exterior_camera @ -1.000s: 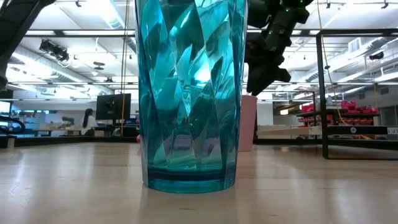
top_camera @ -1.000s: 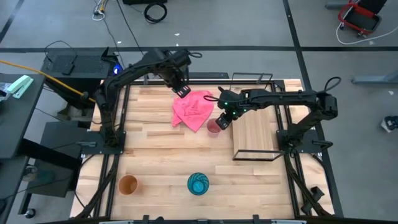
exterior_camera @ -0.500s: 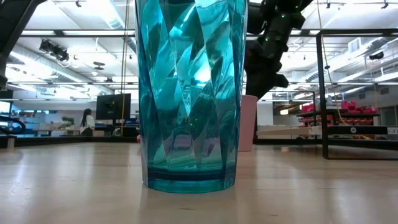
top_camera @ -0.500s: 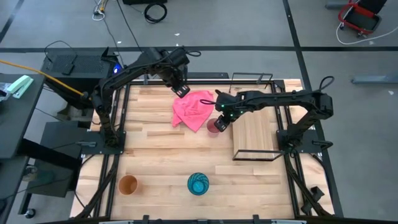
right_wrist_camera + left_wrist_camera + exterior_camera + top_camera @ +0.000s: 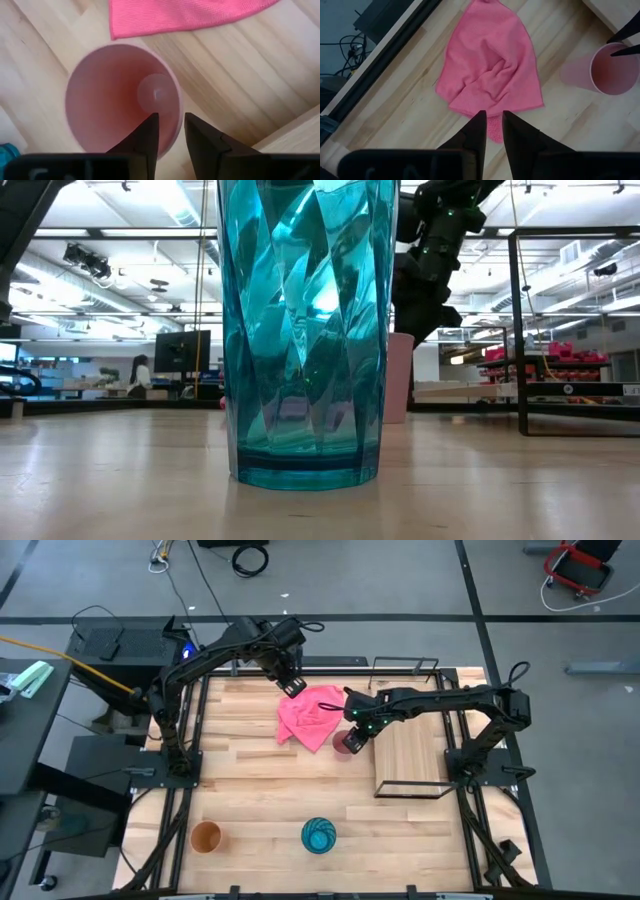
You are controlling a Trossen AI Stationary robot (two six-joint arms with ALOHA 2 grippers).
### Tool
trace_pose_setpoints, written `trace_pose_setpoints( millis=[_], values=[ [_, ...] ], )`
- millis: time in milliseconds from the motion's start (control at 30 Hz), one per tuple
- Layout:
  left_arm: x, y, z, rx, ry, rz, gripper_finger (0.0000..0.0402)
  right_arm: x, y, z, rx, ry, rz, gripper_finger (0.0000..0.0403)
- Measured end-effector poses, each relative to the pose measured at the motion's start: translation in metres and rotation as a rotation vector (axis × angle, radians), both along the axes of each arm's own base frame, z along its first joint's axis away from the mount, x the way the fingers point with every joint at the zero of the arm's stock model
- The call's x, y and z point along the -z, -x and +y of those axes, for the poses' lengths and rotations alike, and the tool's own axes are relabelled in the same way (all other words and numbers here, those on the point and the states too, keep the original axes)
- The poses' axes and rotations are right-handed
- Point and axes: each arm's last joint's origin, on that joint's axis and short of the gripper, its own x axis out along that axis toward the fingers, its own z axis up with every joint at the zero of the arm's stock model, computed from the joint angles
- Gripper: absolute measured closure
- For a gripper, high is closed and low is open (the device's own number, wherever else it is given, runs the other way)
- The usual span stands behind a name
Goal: Stack small to large cups/mugs on shelf
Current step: Put the pink plastic cup on the shelf
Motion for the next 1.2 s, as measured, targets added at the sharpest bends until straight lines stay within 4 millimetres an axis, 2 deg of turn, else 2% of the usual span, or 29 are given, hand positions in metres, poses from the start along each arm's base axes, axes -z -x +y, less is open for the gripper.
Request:
trace_pose_setpoints(
  millis=[300,533,667,800,967,1100,1200],
  values=[
    [0.000,0.000,0.000,0.001,-0.001,-0.002,0.0331,0.000,0.002,-0.011,0.020,0.008,-0.005,0.0389],
    [0.000,0.000,0.000,0.003,-0.002,-0.002,0.0341,-0.002,0.001,-0.013,-0.010,0.029,-0.029,0.0395],
    [0.000,-0.001,0.000,0.023,-0.009,0.000,0.0345,-0.013,0.004,-0.011,-0.005,0.034,-0.057,0.0396],
    [0.000,-0.001,0.001,0.026,-0.014,-0.006,0.0347,-0.042,0.007,-0.010,-0.004,0.047,-0.099,0.0398],
    [0.000,-0.002,0.001,0.029,-0.018,-0.011,0.0343,-0.090,0.017,-0.009,-0.012,0.117,-0.070,0.0400],
    [0.000,-0.002,0.001,0.037,-0.020,-0.009,0.0343,-0.128,0.033,-0.011,0.004,0.186,-0.012,0.0400],
    [0.000,-0.002,0.001,0.038,-0.020,-0.008,0.0347,-0.146,0.047,-0.015,0.028,0.221,0.052,0.0400]
  ],
)
